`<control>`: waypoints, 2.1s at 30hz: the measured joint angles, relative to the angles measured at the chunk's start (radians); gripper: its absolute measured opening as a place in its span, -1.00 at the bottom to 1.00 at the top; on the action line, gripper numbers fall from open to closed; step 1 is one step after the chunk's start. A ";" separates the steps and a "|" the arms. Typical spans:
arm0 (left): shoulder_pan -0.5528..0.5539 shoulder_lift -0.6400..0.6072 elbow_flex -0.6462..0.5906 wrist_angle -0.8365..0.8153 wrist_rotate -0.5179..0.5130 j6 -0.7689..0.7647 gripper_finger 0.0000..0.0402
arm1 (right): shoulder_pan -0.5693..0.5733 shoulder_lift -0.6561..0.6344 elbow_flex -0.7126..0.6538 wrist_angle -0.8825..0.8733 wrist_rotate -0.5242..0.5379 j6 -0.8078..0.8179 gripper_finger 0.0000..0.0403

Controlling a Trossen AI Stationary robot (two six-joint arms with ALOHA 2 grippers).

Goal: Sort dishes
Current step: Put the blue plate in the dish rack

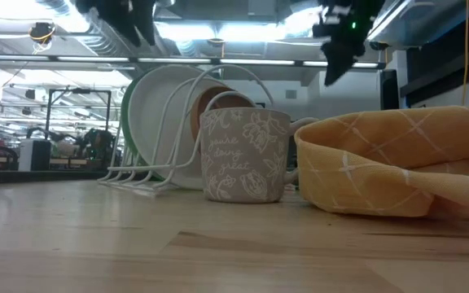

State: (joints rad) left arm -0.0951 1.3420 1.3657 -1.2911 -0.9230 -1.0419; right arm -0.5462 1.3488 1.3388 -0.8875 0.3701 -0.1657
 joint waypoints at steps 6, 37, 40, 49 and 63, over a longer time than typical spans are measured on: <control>-0.050 -0.022 0.035 0.003 0.000 0.029 -0.23 | -0.212 0.118 0.000 0.000 -0.253 0.000 -0.23; -0.140 -0.022 0.035 -0.001 0.000 0.025 -0.23 | -0.449 0.588 0.000 -0.056 -0.547 -0.052 -0.23; -0.140 -0.021 0.035 -0.001 0.000 0.025 -0.23 | -0.449 0.620 0.000 -0.056 -0.547 -0.052 -0.23; -0.140 -0.021 0.035 -0.002 0.000 0.024 -0.23 | -0.450 0.665 0.004 -0.063 -0.570 -0.054 -0.32; -0.140 -0.021 0.035 -0.002 0.000 0.027 -0.23 | -0.448 0.669 0.087 -0.208 -0.586 -0.092 -0.89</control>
State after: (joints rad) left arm -0.2348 1.3209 1.4006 -1.2934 -0.9230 -1.0145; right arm -0.9943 2.0182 1.4254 -1.0950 -0.2161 -0.2581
